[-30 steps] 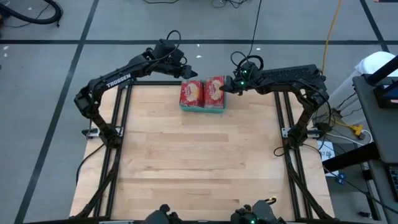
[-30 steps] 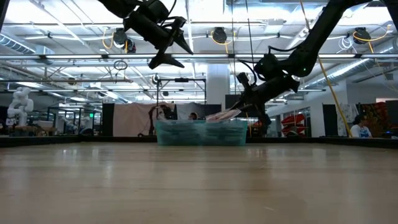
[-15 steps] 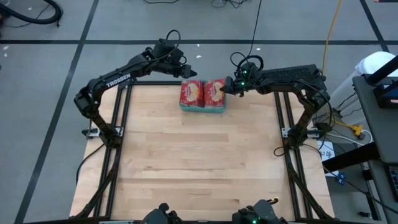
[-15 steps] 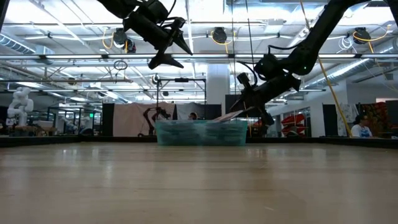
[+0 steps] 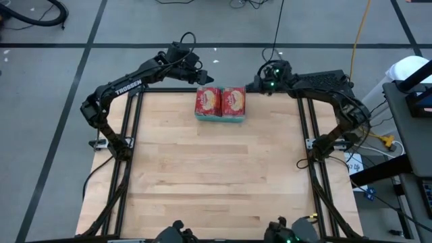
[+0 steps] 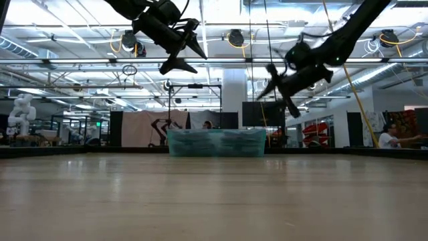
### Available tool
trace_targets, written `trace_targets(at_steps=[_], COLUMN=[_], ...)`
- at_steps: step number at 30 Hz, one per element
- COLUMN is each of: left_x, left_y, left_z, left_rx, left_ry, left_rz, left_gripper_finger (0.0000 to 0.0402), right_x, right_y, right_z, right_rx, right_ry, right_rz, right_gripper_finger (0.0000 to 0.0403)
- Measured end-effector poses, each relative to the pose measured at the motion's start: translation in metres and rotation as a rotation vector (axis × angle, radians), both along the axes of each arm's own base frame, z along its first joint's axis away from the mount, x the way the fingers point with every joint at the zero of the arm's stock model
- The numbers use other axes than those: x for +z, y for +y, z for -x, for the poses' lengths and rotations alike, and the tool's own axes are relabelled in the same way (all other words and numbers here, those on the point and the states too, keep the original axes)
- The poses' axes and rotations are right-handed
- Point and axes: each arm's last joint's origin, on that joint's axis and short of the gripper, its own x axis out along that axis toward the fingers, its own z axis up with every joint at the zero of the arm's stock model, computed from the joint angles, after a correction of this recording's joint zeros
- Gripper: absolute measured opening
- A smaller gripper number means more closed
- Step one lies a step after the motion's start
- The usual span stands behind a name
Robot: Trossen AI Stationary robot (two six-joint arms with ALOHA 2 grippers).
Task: Sort popcorn bags into baskets
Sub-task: Put the red popcorn bag into the blue bin
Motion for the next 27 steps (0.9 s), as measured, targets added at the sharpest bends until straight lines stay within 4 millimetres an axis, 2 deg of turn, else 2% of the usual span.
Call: trace_targets(at_steps=[2,6,9,12,15,17,22,27], left_x=[0.0,0.0,0.0,0.0,0.0,0.0,0.013,0.018], left_y=[0.0,0.0,0.0,0.0,-0.001,-0.003,-0.018,-0.032], left_z=[0.0,0.0,0.0,0.0,-0.001,-0.002,-0.003,-0.008], left_rx=[0.0,0.0,-0.001,0.0,0.002,0.001,-0.036,-0.085], left_ry=[0.0,0.0,0.0,0.0,-0.002,-0.005,-0.037,-0.038], left_rz=[0.0,0.0,-0.001,0.0,0.008,0.016,-0.012,-0.052], left_gripper_finger=[0.0253,0.0253,0.0253,0.0253,0.0253,0.0253,0.0247,0.022], right_x=[0.014,0.028,0.039,0.04,0.025,0.011,-0.019,-0.043], right_y=[-0.001,0.004,0.01,0.014,0.013,0.01,-0.001,-0.008], right_z=[-0.002,-0.019,-0.04,-0.059,-0.067,-0.07,-0.068,-0.072], right_rx=[0.0,0.06,0.188,0.299,0.342,0.34,0.286,0.304], right_ry=[-0.063,-0.097,-0.061,-0.012,0.028,0.073,0.188,0.248], right_rz=[0.09,0.189,0.312,0.4,0.413,0.397,0.331,0.362], right_gripper_finger=[0.0128,0.0115,0.0086,0.0049,0.0014,0.0004,0.0014,0.0015])
